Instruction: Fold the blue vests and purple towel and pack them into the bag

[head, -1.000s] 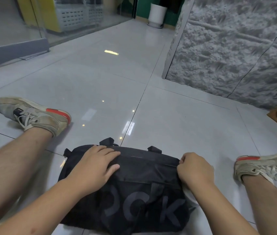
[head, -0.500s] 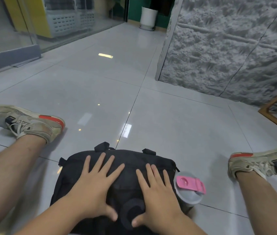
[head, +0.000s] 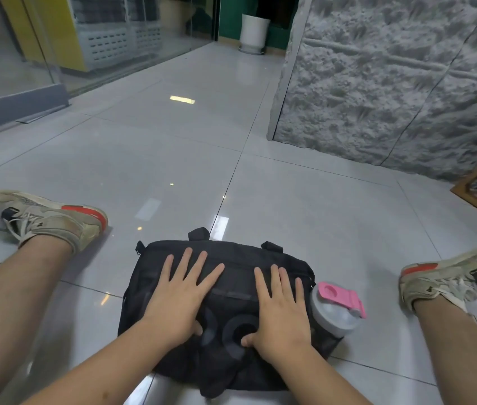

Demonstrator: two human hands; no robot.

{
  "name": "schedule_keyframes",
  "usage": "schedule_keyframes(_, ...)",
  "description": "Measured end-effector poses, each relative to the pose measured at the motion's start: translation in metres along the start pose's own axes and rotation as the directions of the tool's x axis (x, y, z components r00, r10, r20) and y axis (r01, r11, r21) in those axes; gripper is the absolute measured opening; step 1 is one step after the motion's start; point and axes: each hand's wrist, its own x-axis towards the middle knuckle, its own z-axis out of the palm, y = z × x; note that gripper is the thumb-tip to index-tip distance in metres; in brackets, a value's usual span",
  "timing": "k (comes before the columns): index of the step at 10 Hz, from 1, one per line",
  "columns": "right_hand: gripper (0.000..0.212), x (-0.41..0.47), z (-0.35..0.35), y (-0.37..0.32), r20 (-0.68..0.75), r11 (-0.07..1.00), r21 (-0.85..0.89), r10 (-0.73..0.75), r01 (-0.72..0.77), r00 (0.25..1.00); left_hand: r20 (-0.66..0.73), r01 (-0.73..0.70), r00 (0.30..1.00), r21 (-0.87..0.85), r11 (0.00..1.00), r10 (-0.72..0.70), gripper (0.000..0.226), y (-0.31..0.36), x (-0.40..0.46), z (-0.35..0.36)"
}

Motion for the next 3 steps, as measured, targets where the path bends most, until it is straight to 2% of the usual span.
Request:
schedule_keyframes(1,0.133,0.001,-0.003,0.001,0.022,1.000,0.009,0.007,-0.007,1.000,0.016,0.041,0.999,-0.049,0.998,-0.040,0.125,0.006,0.001,0.001)
schedule_keyframes(2,0.129,-0.006,-0.016,-0.001,0.065,0.996,0.090,-0.004,-0.002,0.998,0.041,0.062,0.998,-0.217,0.974,-0.054,0.108,0.016,-0.004,-0.011)
schedule_keyframes(3,0.113,-0.019,-0.032,-0.001,0.132,0.960,0.280,-0.024,-0.014,0.991,0.011,0.073,0.997,-0.481,0.873,-0.078,0.073,0.022,-0.013,-0.022)
